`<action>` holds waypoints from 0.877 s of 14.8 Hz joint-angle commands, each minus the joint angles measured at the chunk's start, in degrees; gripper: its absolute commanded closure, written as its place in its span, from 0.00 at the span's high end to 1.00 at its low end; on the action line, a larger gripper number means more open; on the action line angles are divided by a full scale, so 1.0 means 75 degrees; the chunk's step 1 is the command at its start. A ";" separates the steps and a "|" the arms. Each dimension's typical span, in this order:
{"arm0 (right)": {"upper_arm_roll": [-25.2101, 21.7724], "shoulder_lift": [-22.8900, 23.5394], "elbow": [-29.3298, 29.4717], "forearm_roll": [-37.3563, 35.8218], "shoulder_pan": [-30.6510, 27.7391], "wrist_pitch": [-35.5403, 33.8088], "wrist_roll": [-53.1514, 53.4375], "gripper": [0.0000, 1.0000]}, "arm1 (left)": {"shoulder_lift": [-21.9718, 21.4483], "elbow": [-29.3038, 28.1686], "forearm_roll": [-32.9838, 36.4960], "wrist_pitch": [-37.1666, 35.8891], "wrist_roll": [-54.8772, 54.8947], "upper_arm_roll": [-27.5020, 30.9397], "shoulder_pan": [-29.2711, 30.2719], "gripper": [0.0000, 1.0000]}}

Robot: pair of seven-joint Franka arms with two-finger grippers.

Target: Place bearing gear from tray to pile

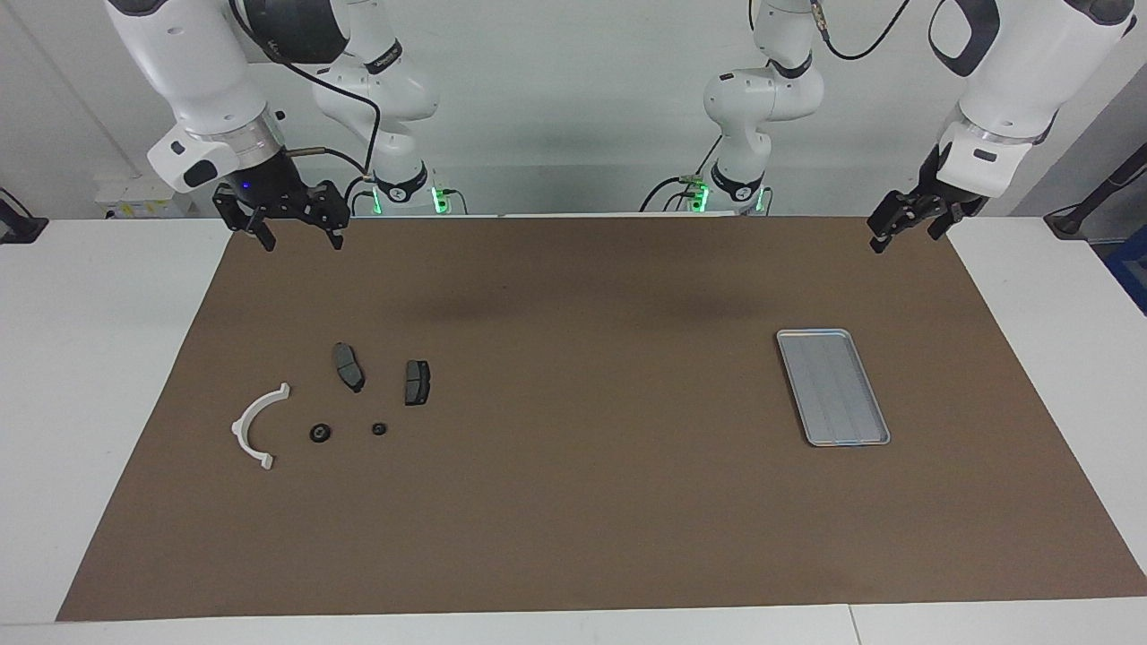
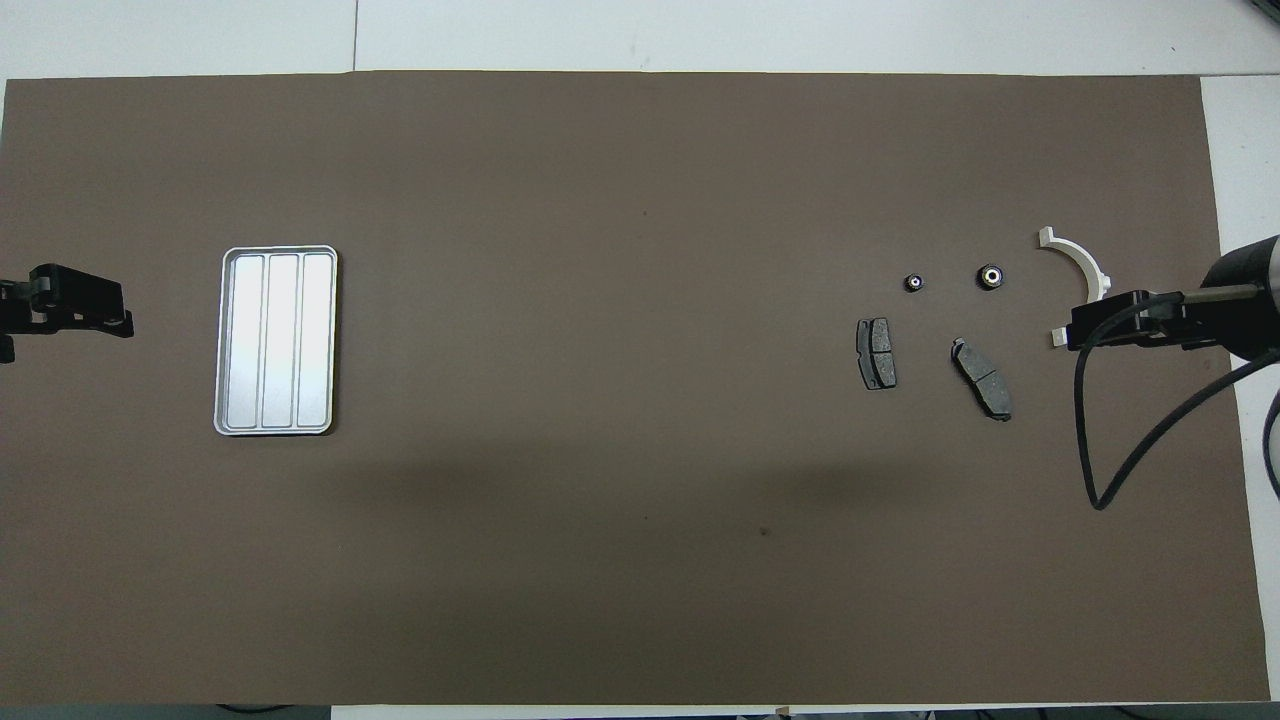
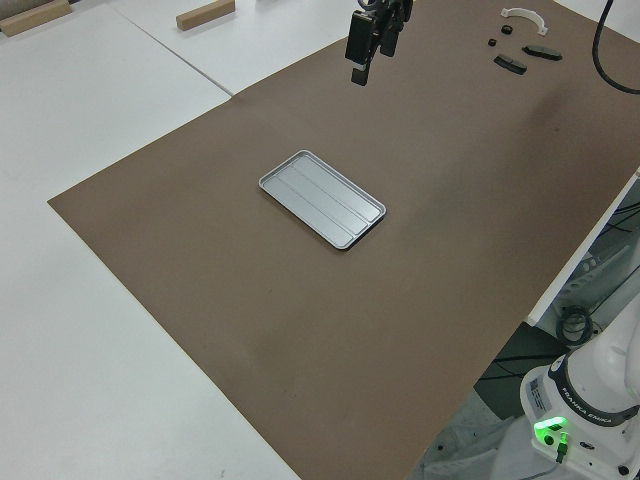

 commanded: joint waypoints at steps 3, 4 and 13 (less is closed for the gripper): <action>0.0037 -0.0239 -0.0290 0.0150 -0.0089 0.0123 0.0135 1.00 | -0.0063 -0.0035 -0.0078 -0.0089 0.0075 0.0004 0.0029 1.00; 0.0025 -0.0251 -0.0290 0.0150 -0.0101 0.0134 0.0147 1.00 | -0.0063 -0.0035 -0.0078 -0.0089 0.0075 0.0005 0.0029 1.00; 0.0002 -0.0263 -0.0348 -0.0178 -0.0101 0.0158 0.0077 1.00 | -0.0063 -0.0035 -0.0078 -0.0089 0.0075 0.0004 0.0029 1.00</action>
